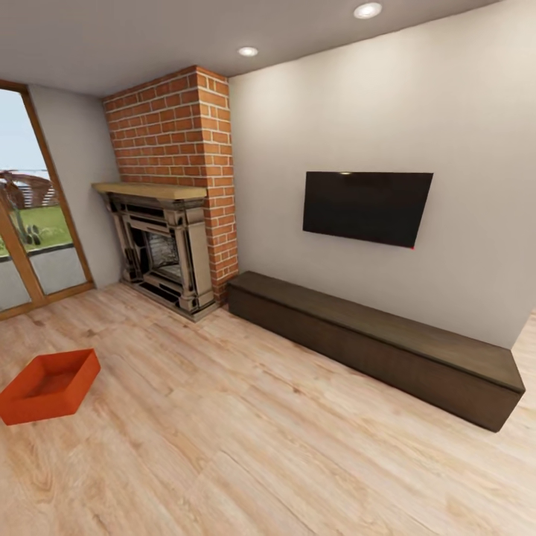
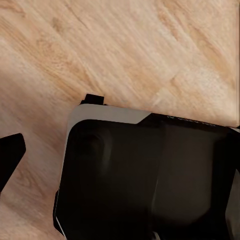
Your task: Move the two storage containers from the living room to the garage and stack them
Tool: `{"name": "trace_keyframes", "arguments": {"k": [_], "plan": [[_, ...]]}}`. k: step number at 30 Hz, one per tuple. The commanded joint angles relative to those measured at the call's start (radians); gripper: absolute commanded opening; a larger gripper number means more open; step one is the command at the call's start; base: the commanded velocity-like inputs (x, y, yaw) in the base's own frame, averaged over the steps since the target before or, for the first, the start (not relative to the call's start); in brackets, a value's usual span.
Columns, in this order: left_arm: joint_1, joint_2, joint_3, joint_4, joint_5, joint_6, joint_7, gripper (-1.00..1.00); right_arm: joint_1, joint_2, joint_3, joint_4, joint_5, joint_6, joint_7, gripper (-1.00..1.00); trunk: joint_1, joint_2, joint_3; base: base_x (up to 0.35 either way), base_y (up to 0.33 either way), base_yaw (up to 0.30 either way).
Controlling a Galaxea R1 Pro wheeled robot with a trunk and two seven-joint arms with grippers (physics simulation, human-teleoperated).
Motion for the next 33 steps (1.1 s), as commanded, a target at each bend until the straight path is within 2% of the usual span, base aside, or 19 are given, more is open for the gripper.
{"name": "trace_keyframes", "arguments": {"k": [1,15,33], "plan": [[-0.001,0.000,-0.002,0.001,0.006,-0.003,0.001,1.00,-0.001,0.001,0.008,0.003,-0.008,-0.004,-0.001,1.00,0.001,-0.002,-0.002,0.324,0.000,0.000],[-0.001,0.000,-0.002,0.001,0.006,-0.003,0.001,1.00,-0.001,-0.001,0.008,0.003,-0.013,-0.004,-0.001,1.00,0.001,-0.002,-0.002,0.324,0.000,0.011],[-0.001,0.000,-0.002,0.001,0.006,-0.003,0.001,1.00,-0.001,-0.002,0.008,0.003,-0.020,-0.004,-0.001,1.00,0.001,-0.002,-0.002,0.324,0.000,0.260]]}}
